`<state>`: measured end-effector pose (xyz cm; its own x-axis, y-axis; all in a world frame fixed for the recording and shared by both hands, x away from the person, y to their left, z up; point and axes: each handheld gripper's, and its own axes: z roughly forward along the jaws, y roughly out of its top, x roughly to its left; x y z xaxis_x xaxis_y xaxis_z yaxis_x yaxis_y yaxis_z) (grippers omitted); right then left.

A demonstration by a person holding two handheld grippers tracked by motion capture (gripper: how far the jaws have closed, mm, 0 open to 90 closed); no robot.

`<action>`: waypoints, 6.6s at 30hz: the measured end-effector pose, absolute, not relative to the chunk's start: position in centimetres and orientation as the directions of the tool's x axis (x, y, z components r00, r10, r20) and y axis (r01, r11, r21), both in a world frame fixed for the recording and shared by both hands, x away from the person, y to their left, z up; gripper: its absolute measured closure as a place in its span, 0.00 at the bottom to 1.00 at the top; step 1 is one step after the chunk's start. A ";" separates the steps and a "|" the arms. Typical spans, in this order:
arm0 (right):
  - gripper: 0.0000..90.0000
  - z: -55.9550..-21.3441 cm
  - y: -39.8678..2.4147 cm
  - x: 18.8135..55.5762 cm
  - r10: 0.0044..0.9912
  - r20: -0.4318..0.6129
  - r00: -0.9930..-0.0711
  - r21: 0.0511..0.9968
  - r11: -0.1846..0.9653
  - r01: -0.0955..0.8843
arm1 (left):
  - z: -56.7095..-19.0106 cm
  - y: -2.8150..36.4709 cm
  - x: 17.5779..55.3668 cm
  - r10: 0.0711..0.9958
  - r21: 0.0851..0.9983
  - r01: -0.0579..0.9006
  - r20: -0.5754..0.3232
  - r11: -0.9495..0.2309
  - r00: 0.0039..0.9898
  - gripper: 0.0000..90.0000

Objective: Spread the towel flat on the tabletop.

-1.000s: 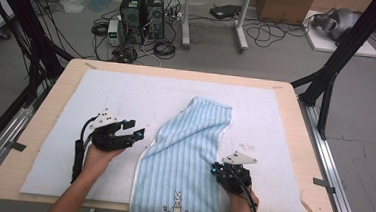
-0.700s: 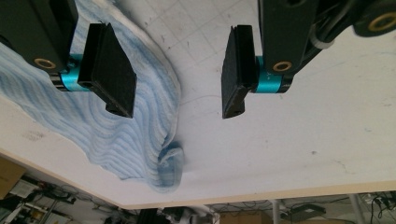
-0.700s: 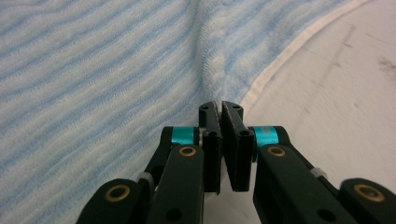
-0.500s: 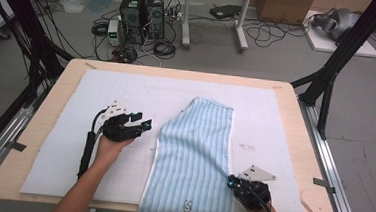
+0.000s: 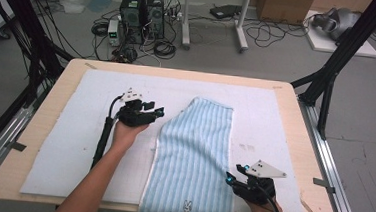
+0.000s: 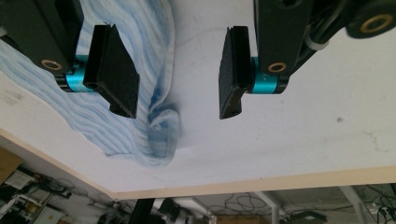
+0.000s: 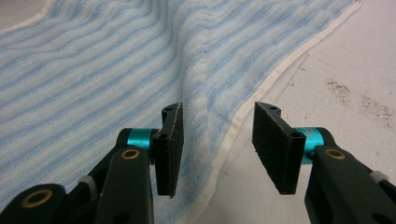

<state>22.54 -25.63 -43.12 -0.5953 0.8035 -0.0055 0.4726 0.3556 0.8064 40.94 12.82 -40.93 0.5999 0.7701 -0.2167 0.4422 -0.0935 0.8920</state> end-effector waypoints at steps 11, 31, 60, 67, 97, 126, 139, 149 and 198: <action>0.55 -42.6 -25.8 21.9 0.807 -0.015 -0.590 0.828 0.341 0.445 | -43.3 8.7 44.8 0.772 0.813 0.539 -0.194 -0.219 0.605 0.55; 0.55 -42.5 -25.7 22.1 0.811 0.002 -0.585 0.843 0.313 0.438 | -44.8 5.3 43.2 0.730 0.788 0.495 -0.087 -0.365 0.677 0.96; 0.52 -42.5 -24.0 32.8 0.825 0.041 -0.563 0.814 0.299 0.498 | -44.0 14.8 42.8 0.835 0.839 0.542 -0.265 -0.047 0.482 0.47; 0.53 -42.3 -23.1 38.9 0.827 0.032 -0.561 0.803 0.313 0.507 | -43.6 15.6 42.3 0.838 0.843 0.535 -0.253 -0.053 0.483 0.46; 0.61 -42.1 -21.9 43.8 0.929 -0.023 -0.368 0.812 0.232 0.536 | -43.9 15.2 42.7 0.844 0.829 0.558 -0.278 -0.029 0.458 0.45; 0.98 -44.4 -22.3 43.8 0.926 -0.060 -0.373 0.729 0.296 0.618 | -45.1 12.3 47.6 0.902 0.795 0.579 -0.101 -0.180 0.419 0.98; 0.62 -42.1 -22.7 40.3 0.919 -0.035 -0.392 0.799 0.261 0.541 | -44.8 15.8 42.2 0.856 0.799 0.596 -0.253 -0.077 0.450 0.47; 0.59 -42.4 -23.1 33.8 0.895 0.019 -0.446 0.798 0.255 0.546 | -44.3 14.5 35.6 0.774 0.757 0.641 -0.329 -0.126 0.541 0.66; 0.60 -44.3 -22.7 24.1 0.887 0.008 -0.462 0.761 0.294 0.578 | -45.0 14.6 26.3 0.744 0.773 0.565 -0.190 -0.289 0.641 0.97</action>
<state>24.06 -22.65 -44.31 -0.4616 0.8870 0.0081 0.5782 0.2939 0.7611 26.27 14.60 -45.05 0.6409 0.7437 -0.1900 0.5650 -0.2895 0.7726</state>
